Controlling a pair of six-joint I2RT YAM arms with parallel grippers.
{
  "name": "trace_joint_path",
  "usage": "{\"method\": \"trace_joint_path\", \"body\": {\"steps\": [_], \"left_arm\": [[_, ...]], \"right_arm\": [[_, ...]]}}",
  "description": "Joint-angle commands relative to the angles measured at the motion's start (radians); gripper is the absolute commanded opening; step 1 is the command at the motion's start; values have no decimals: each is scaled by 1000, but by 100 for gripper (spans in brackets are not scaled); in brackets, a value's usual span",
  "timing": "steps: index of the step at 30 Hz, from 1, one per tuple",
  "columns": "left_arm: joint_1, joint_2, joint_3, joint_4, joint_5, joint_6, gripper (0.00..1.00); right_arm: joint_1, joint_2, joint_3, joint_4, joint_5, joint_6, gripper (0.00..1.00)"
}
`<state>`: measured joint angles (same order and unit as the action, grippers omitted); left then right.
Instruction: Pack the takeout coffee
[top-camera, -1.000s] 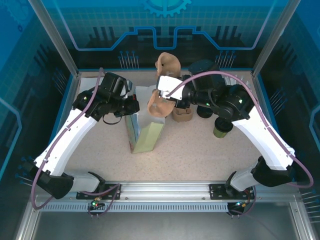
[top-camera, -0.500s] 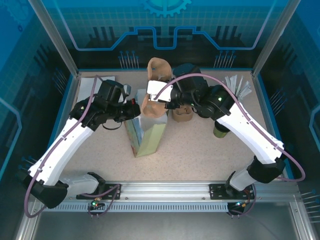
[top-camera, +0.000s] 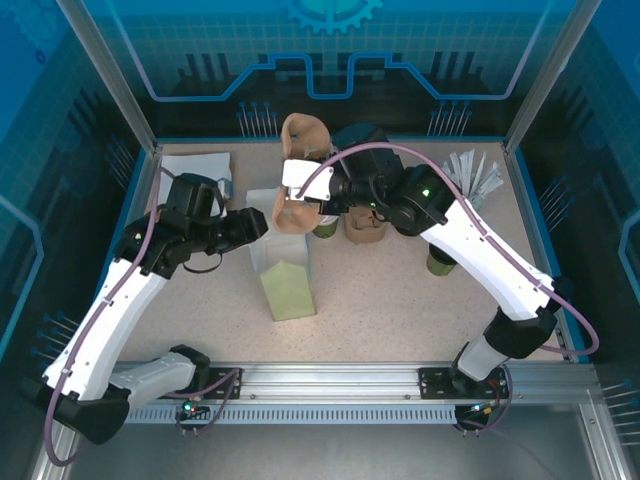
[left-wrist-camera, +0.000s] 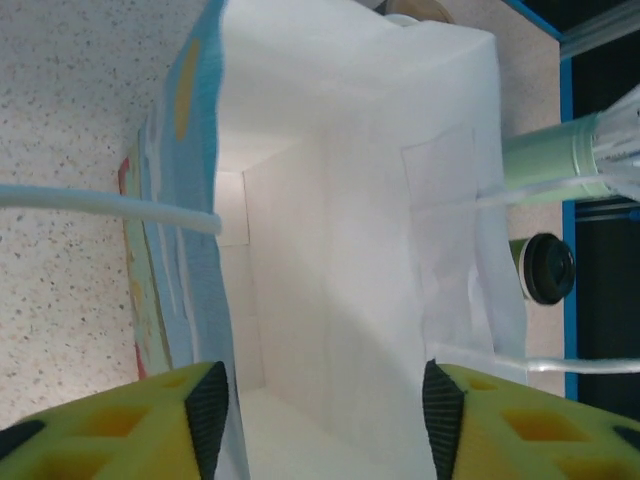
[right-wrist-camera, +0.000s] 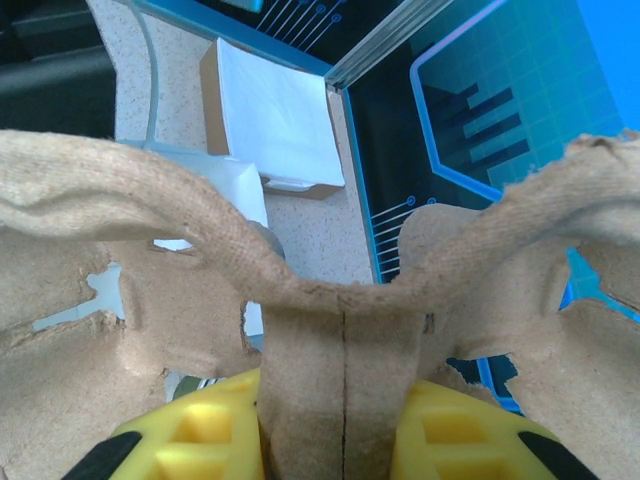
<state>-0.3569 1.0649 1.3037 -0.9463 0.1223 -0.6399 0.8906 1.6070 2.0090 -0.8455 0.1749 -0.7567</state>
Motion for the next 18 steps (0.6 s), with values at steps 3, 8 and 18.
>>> {"method": "trace_joint_path", "body": {"steps": [3,8,18], "left_arm": [[19,-30,58,-51,53,19,66],[49,-66,137,-131,23,44,67],[217,-109,167,-259,-22,122,73]], "right_arm": [[40,43,80,-9,8,-29,25],[59,84,104,-14,46,-68,26],[107,160,130,-43,124,-118,26]]}}
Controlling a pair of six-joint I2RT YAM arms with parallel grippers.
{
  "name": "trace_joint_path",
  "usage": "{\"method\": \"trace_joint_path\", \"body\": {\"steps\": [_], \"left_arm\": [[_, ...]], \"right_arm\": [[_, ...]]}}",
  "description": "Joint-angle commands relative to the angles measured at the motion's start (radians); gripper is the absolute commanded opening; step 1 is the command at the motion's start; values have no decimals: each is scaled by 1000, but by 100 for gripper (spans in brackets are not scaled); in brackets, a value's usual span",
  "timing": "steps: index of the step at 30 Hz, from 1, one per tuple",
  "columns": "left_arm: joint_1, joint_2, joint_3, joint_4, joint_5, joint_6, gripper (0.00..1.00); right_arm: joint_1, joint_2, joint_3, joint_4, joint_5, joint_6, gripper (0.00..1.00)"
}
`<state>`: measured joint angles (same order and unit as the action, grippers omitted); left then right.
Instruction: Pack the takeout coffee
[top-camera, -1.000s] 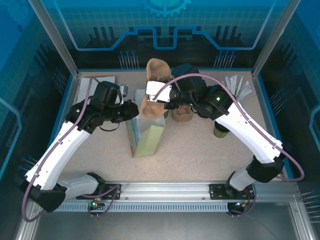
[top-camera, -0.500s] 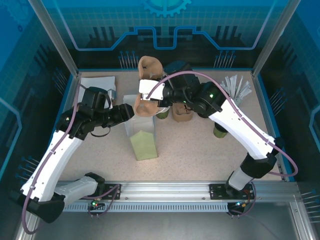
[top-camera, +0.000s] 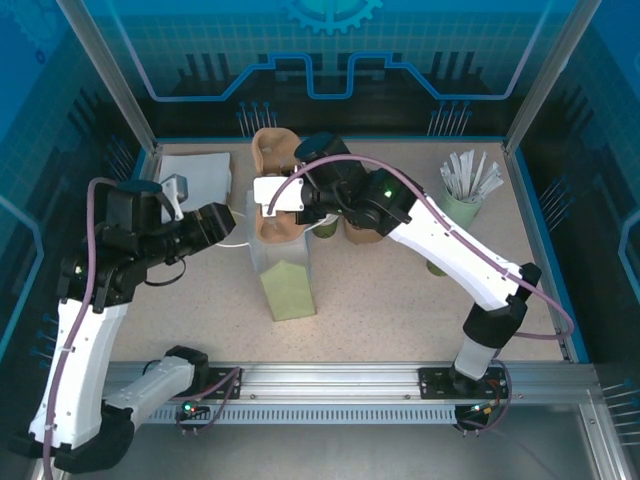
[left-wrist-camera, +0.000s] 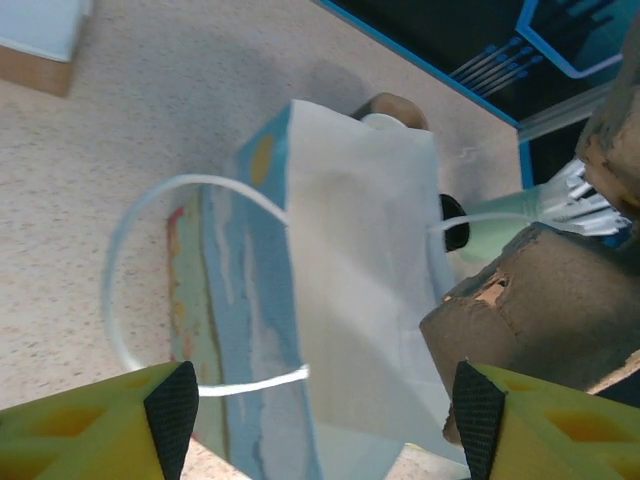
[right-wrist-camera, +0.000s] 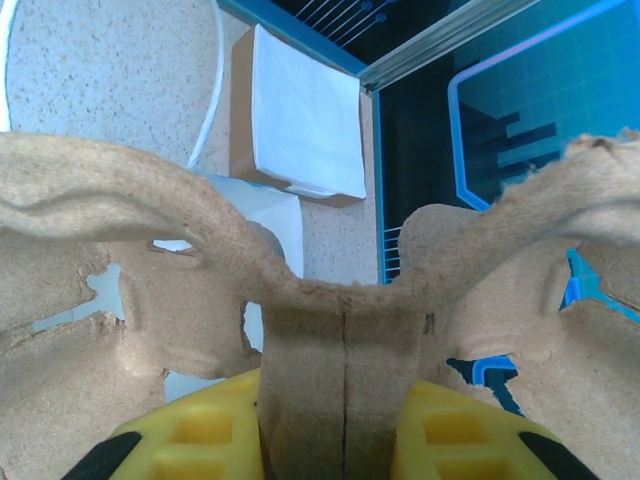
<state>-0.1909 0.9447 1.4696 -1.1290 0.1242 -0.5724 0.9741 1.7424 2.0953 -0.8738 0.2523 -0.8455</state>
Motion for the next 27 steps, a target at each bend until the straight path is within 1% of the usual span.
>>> {"method": "trace_joint_path", "body": {"steps": [1,4,6,7,8,12,16,19,22,25,27], "left_arm": [[74,11,-10,-83,-32,72,74],[148,11,-59,-83,-33,109,77],[187,5,-114,-41,31,111,76],[198,1,-146,-13,68,106,73],[200,-3,-170,10,98,97,70],[201,-13,-229,74,141,79,53],[202,-12,-246,82,145,77,32],[202,-15,-257,82,143,78,20],[202,-17,-268,81,148,73,14],[202,-23,-281,86,161,69,9],[202,-26,-287,87,166,67,8]], "right_arm": [[29,33,49,-23,55,-32,26],[46,51,55,-35,74,-45,26],[57,65,58,-42,88,-54,26],[64,73,64,-52,95,-58,25],[71,82,70,-64,99,-62,25],[94,104,79,-112,135,-78,25],[108,118,78,-159,146,-87,25],[116,125,82,-199,143,-81,25],[118,145,123,-273,112,-53,25],[119,163,147,-337,69,-25,25],[120,176,160,-367,50,-7,24]]}}
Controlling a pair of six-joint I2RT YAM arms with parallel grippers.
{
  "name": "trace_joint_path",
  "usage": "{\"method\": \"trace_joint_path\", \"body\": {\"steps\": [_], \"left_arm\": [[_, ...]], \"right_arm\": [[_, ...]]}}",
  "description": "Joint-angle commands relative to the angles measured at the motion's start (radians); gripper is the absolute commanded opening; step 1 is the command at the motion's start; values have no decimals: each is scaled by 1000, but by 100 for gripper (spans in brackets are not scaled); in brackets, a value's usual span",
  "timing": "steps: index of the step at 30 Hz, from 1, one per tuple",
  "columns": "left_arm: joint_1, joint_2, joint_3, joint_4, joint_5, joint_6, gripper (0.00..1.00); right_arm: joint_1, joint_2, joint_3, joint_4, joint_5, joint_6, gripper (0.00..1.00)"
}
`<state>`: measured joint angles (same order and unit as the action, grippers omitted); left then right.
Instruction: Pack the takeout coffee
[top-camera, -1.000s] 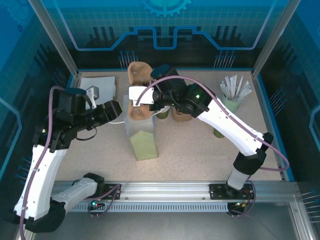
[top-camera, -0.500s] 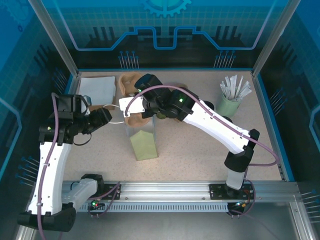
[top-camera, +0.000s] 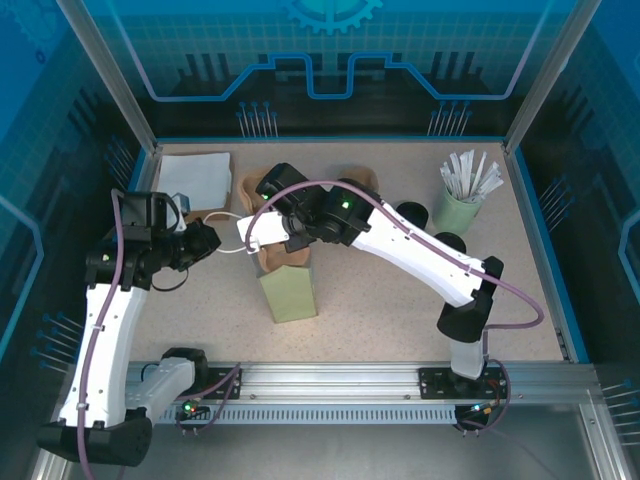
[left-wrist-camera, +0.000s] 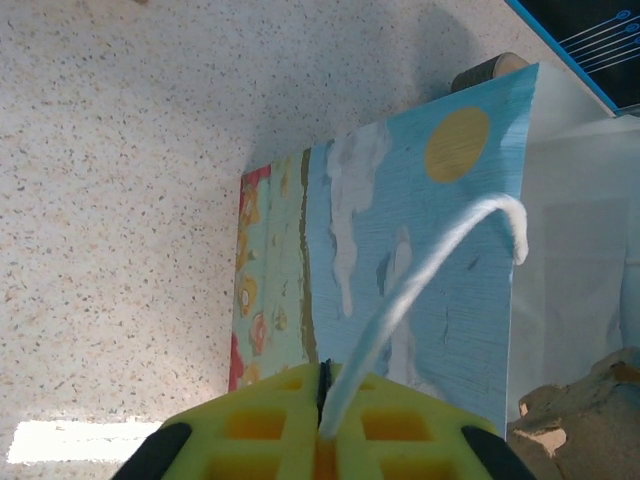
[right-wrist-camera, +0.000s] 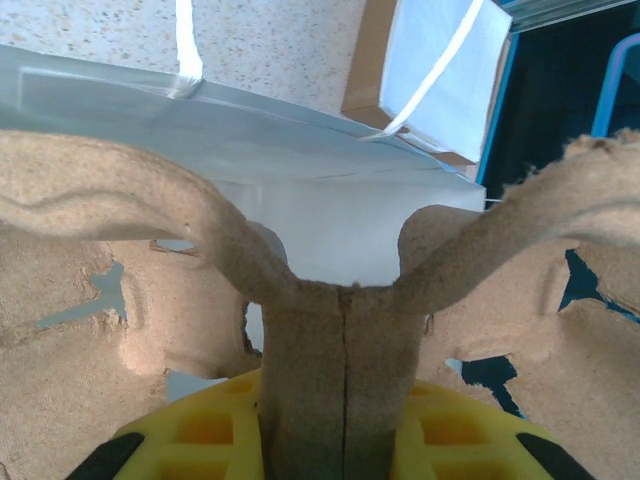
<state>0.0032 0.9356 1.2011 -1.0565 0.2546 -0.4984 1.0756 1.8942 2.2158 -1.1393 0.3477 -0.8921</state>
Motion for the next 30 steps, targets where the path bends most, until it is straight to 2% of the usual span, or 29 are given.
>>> {"method": "trace_joint_path", "body": {"steps": [1,11,30], "left_arm": [[7,-19,-24,16,43,-8,8],[6,-30,-66,42,118,-32,4],[6,-33,-81,25,74,-47,3]], "right_arm": [[18,31,47,-117,-59,50,24],[18,75,90,-217,-127,109,24],[20,34,36,-305,-117,209,21]]}}
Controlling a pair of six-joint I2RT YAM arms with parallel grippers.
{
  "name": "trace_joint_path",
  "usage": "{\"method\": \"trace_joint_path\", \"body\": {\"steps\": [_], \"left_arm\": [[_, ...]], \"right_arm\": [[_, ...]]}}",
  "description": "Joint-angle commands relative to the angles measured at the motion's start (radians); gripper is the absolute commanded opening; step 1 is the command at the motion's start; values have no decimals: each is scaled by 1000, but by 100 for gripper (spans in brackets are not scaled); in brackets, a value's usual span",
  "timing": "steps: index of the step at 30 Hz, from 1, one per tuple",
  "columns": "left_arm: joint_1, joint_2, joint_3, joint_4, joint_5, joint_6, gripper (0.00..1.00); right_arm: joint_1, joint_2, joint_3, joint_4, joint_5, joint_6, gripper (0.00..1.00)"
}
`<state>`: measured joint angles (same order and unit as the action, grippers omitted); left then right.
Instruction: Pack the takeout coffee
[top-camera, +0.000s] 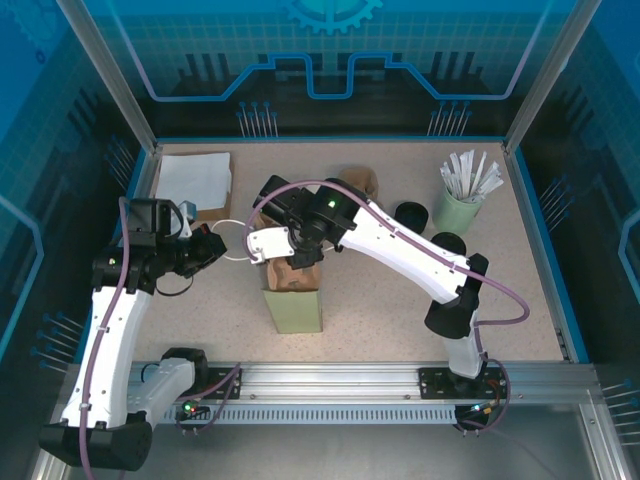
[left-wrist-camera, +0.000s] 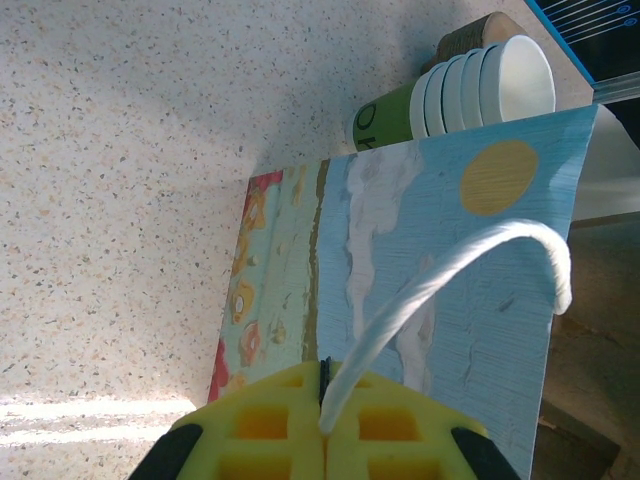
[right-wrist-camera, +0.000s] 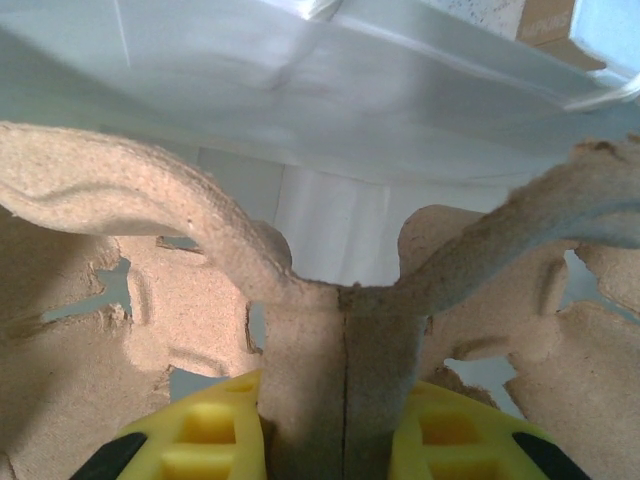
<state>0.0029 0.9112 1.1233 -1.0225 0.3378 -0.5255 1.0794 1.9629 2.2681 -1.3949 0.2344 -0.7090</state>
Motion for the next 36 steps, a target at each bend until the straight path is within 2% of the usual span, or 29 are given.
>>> {"method": "trace_joint_path", "body": {"steps": [1,9,24,36], "left_arm": [[8,-9,-2,-11,-11,-19,3],[6,-18,-6,9,44,-12,3],[4,-50,-38,59,173,-10,4],[2,-58,-26,41,132,-23,4]], "right_arm": [[16,-37,-22,-56,-11,28,21],[14,-26,-61,-81,-52,55,21],[-23,85,2,-150,-117,138,21],[-50,114,-3,-165,-124,139,21]]}}
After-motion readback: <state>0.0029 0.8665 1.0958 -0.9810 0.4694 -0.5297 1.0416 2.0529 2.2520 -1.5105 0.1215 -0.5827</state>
